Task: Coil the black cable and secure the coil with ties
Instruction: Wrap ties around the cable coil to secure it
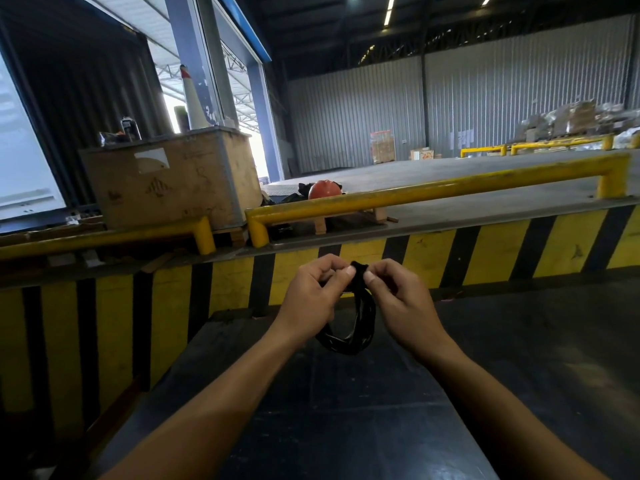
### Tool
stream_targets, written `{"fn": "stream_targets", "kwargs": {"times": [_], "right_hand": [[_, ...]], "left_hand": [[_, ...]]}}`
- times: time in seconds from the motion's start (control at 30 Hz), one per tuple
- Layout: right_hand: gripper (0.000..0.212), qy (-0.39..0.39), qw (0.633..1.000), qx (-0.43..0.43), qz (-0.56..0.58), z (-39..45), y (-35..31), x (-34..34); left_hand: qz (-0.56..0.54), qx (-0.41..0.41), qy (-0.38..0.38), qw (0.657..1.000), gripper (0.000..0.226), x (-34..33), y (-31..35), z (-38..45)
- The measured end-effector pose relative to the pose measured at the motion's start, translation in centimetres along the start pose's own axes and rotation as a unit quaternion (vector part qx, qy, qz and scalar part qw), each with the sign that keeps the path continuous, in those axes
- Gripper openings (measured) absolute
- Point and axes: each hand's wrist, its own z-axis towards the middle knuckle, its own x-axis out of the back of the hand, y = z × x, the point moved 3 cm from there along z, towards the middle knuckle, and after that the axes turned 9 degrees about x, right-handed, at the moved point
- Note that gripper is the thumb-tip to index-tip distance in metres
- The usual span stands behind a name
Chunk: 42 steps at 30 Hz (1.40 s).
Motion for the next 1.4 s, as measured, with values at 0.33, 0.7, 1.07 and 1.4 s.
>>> {"fn": "stream_targets", "kwargs": {"times": [0.33, 0.7, 1.07, 1.4], "right_hand": [[0.006, 0.067, 0.997, 0.000, -0.028, -2.5, 1.2, -1.0], [0.013, -0.002, 0.992, 0.084, -0.091, -3.8, 1.1, -0.7], [0.009, -0.106, 0.973, 0.094, -0.184, -8.4, 4.7, -3.3], [0.008, -0.134, 0.959, -0.241, -0.068, -17.8, 11.0, -3.1]], "left_hand": [[-0.013, 0.063, -0.057, 0.996, 0.024, -0.8, -1.3, -1.0], [-0.088, 0.198, -0.003, 0.976, 0.039, -1.1, -4.3, -1.5], [-0.021, 0.300, 0.081, 0.950, 0.042, -2.0, -9.1, -2.4], [-0.039, 0.370, -0.046, 0.927, 0.033, -1.8, -15.6, -7.7]]}}
